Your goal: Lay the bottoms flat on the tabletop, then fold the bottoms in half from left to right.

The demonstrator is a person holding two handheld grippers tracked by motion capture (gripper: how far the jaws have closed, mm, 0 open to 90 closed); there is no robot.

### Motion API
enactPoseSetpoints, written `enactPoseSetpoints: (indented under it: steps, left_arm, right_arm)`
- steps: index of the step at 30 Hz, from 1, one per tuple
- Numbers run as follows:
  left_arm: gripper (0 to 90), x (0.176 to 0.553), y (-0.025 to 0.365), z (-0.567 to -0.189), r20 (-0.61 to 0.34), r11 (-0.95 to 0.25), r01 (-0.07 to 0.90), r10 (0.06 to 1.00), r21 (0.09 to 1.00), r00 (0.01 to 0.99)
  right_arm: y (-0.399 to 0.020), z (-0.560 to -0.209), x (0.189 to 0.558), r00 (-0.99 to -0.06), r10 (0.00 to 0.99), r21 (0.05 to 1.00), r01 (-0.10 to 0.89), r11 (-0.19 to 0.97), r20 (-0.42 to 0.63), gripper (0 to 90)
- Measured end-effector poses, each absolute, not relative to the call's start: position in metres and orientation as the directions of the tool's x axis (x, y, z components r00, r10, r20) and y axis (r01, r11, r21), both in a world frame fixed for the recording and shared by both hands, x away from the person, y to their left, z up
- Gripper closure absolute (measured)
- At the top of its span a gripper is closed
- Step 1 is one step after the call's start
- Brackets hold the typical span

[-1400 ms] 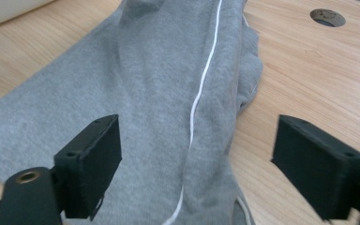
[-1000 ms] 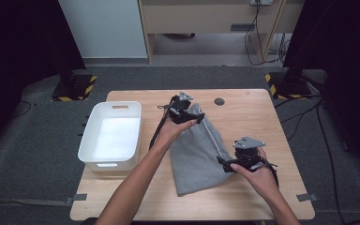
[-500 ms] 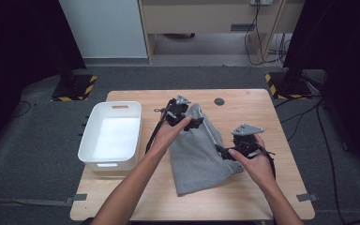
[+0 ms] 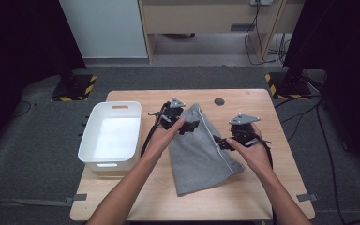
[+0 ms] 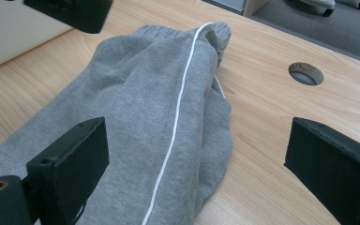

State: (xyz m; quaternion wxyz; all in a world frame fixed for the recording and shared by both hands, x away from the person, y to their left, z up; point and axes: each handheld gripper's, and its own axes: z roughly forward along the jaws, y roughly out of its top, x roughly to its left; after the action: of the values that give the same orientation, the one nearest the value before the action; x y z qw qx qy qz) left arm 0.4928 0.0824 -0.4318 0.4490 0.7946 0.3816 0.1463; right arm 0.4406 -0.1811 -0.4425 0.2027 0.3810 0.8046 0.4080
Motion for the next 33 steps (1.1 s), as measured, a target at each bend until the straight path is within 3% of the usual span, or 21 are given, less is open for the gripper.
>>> enactPoseSetpoints:
  steps: [12, 23, 31, 33]
  left_arm:
    - [8.1, 0.483, 0.104, -0.436, -0.116, -0.272, 0.504, 0.784, 0.82, 0.611]
    - [9.5, 0.48, 0.114, -0.442, -0.124, -0.244, 0.524, 0.811, 0.816, 0.571]
    - [15.1, 0.481, 0.108, -0.46, -0.104, -0.278, 0.553, 0.822, 0.785, 0.56]
    - [20.4, 0.481, 0.108, -0.465, -0.095, -0.287, 0.557, 0.824, 0.779, 0.558]
  right_arm:
    - [-0.175, -0.428, 0.465, -0.64, 0.768, 0.798, 0.454, 0.397, -0.018, 9.4]
    - [-0.159, -0.424, 0.501, -0.647, 0.762, 0.772, 0.48, 0.418, -0.011, 29.9]
    - [-0.135, -0.424, 0.524, -0.659, 0.751, 0.745, 0.482, 0.462, -0.04, 43.3]
    - [-0.129, -0.429, 0.532, -0.655, 0.755, 0.738, 0.492, 0.462, -0.035, 44.9]
